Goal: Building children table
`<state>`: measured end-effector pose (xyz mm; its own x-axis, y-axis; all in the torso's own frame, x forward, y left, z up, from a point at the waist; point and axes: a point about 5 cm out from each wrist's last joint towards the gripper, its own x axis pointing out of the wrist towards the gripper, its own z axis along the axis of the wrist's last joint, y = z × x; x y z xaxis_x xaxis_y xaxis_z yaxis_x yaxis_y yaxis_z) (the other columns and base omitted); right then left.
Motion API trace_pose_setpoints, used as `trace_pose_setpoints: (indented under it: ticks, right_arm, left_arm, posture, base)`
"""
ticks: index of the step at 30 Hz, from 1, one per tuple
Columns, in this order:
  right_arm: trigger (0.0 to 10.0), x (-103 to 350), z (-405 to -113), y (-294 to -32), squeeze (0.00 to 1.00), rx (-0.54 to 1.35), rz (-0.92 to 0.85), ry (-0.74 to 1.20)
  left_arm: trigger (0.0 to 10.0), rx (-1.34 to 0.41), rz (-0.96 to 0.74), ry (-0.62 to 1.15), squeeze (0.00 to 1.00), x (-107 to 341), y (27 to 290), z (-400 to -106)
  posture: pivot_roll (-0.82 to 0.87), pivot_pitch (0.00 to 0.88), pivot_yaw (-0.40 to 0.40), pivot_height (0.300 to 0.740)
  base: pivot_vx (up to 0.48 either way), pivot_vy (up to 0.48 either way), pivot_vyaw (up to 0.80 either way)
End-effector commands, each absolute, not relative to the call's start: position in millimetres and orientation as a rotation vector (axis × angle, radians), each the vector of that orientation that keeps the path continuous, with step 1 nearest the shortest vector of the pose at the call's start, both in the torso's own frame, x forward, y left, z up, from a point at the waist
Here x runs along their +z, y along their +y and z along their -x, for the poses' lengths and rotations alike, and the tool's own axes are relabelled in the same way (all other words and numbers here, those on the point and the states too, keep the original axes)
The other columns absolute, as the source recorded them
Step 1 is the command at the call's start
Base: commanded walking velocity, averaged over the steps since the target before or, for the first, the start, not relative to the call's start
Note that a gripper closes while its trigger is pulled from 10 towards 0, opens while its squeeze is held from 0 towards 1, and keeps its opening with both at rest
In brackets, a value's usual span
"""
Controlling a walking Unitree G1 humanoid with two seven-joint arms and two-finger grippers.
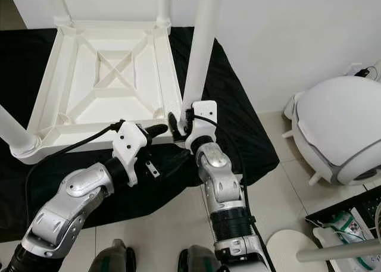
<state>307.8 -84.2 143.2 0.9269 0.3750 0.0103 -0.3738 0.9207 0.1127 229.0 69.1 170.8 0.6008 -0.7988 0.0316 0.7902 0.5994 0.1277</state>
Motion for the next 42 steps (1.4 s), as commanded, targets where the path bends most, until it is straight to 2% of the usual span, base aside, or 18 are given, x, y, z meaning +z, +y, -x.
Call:
trace_pose_setpoints:
  ticks: [1,8,9,13,28,29,30,31,32,42]
  right_arm:
    - [10.0,147,-304,-90,1.0,0.528,-0.108,-0.017]
    - [10.0,148,-300,-109,0.97,0.72,-0.023,-0.03]
    - [10.0,148,-301,-116,0.0,0.77,0.008,-0.03]
    - [10.0,149,-308,-126,0.0,0.862,0.069,-0.026]
    - [10.0,137,-329,-117,0.0,0.925,0.156,0.017]
    - [8.3,135,-331,-117,0.0,0.927,0.156,0.023]
    - [2.3,132,-332,-118,0.0,0.922,0.152,0.031]
    - [2.3,132,-332,-118,0.0,0.922,0.152,0.031]
    - [0.0,130,-332,-118,0.0,0.92,0.146,0.032]
    - [0.0,124,-329,-123,0.0,0.926,0.138,0.035]
  left_arm:
    - [10.0,-0.922,-0.098,-0.082,0.0,170,68,-230]
    - [10.0,-0.921,-0.1,-0.086,0.0,171,69,-231]
    - [10.0,-0.921,-0.102,-0.087,0.0,171,69,-231]
    - [10.0,-0.925,-0.103,-0.091,0.0,172,68,-232]
    - [10.0,-0.928,-0.109,-0.095,0.0,174,69,-232]
    - [10.0,-0.929,-0.111,-0.095,0.0,174,69,-231]
    - [10.0,-0.93,-0.113,-0.094,0.0,174,70,-231]
    - [10.0,-0.93,-0.113,-0.094,0.0,174,70,-231]
    - [10.0,-0.93,-0.116,-0.094,0.0,174,70,-231]
    - [10.0,-0.931,-0.116,-0.099,0.0,174,67,-231]
  posture:
    - [-0.01,0.029,-0.066,0.74]
    - [-0.01,0.024,-0.064,0.74]
    - [-0.01,0.02,-0.062,0.74]
    - [-0.01,0.017,-0.06,0.74]
    - [0.01,0.006,-0.053,0.74]
    - [0.02,0.003,-0.055,0.74]
    - [0.02,0.002,-0.057,0.74]
    - [0.02,0.002,-0.057,0.74]
    - [0.03,0.0,-0.06,0.74]
    - [0.03,0.0,-0.073,0.74]
  base:
    - [0.0,0.0,0.0]
    - [0.0,0.0,0.0]
    - [0.0,0.0,0.0]
    - [0.0,0.0,0.0]
    - [0.0,0.0,0.0]
    - [0.0,0.0,0.0]
    - [0.0,0.0,0.0]
    - [0.0,0.0,0.0]
    - [0.0,0.0,0.0]
    - [0.0,0.0,0.0]
